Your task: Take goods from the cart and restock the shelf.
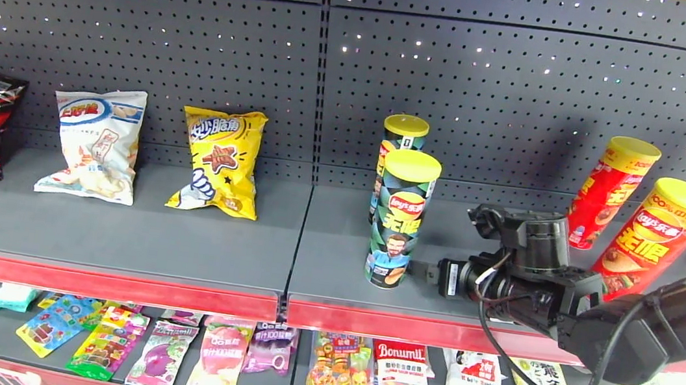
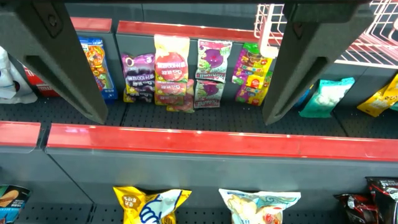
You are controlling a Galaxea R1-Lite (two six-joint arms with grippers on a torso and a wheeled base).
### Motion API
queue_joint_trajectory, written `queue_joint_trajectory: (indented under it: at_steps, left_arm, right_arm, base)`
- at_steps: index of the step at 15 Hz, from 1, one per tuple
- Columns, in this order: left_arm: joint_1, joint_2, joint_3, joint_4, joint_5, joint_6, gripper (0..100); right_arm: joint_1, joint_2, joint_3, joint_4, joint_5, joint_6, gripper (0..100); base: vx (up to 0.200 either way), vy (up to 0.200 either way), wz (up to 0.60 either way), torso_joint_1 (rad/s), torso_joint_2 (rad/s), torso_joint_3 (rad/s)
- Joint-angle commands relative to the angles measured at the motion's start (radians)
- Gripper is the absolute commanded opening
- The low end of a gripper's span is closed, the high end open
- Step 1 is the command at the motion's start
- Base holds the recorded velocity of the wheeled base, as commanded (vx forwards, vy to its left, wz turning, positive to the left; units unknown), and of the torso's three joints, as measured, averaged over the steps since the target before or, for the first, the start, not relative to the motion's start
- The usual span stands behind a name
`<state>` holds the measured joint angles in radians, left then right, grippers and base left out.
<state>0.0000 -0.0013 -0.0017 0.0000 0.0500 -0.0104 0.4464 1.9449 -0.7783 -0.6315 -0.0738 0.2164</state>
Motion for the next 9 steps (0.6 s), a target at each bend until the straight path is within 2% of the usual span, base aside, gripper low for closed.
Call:
queue_joint_trajectory:
  at_steps: [1,9]
  left_arm:
    - [0.000,0.001,0.000,0.000,0.001,0.000,100]
    - [0.000,0.001,0.000,0.000,0.001,0.000,100]
  right_arm:
    - [0.003,-0.001,-0.002,-0.002,0.000,0.000,100]
    - [0.011,0.000,-0.006,-0.002,0.002,0.000,100]
  base:
    - [0.000,0.000,0.00,0.000,0.00,0.000]
    - [0.000,0.000,0.00,0.000,0.00,0.000]
